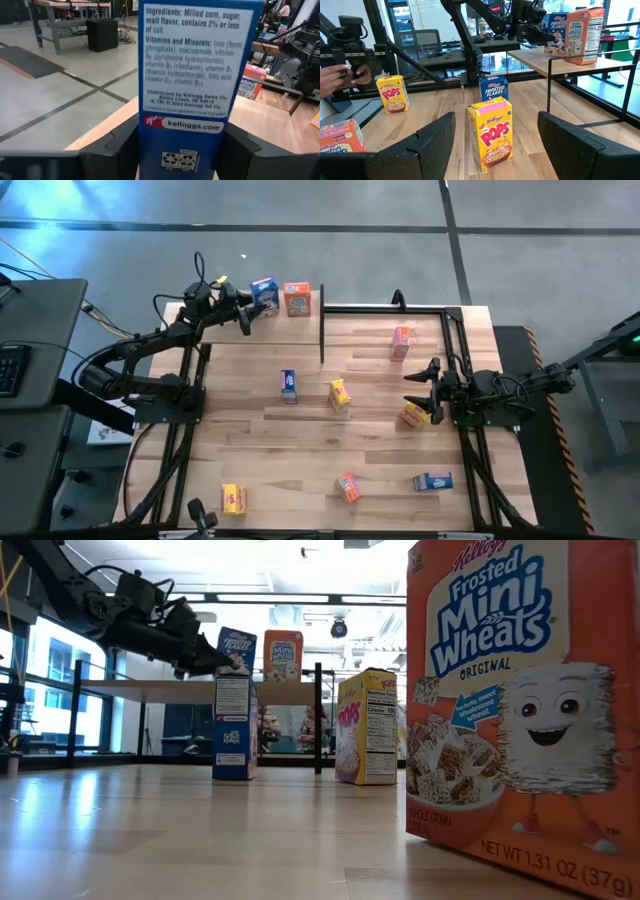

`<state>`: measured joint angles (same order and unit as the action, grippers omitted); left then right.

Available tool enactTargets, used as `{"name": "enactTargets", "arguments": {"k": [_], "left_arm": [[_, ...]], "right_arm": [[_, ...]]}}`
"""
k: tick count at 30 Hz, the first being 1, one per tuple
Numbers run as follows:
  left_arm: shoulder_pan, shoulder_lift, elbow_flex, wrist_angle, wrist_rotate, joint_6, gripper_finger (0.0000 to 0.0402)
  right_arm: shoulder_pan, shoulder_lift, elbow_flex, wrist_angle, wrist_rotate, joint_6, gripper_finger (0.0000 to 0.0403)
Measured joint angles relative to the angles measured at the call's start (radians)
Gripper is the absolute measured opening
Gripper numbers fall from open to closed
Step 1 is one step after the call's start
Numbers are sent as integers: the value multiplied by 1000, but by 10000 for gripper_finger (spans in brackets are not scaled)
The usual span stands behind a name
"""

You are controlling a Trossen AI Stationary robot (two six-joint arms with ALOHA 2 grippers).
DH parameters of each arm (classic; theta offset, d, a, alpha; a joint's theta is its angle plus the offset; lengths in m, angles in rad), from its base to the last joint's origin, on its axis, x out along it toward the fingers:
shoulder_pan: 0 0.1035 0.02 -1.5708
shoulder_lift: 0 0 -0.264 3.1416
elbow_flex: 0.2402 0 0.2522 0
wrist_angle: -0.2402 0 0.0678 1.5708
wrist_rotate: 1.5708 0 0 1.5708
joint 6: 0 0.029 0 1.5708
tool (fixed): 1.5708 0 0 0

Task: Stack cereal on shelf
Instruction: Put the middle blue cereal box on the shelf

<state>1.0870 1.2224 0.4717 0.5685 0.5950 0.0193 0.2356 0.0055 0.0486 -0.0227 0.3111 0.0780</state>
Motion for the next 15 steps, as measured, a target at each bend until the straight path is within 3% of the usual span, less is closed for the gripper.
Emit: {"name": "enactTargets", "arguments": {"k": [15], "left_arm": [[0,-28,0,-47,-17,-16,230]], "right_arm": [[0,0,0,-1,0,0,274]]}}
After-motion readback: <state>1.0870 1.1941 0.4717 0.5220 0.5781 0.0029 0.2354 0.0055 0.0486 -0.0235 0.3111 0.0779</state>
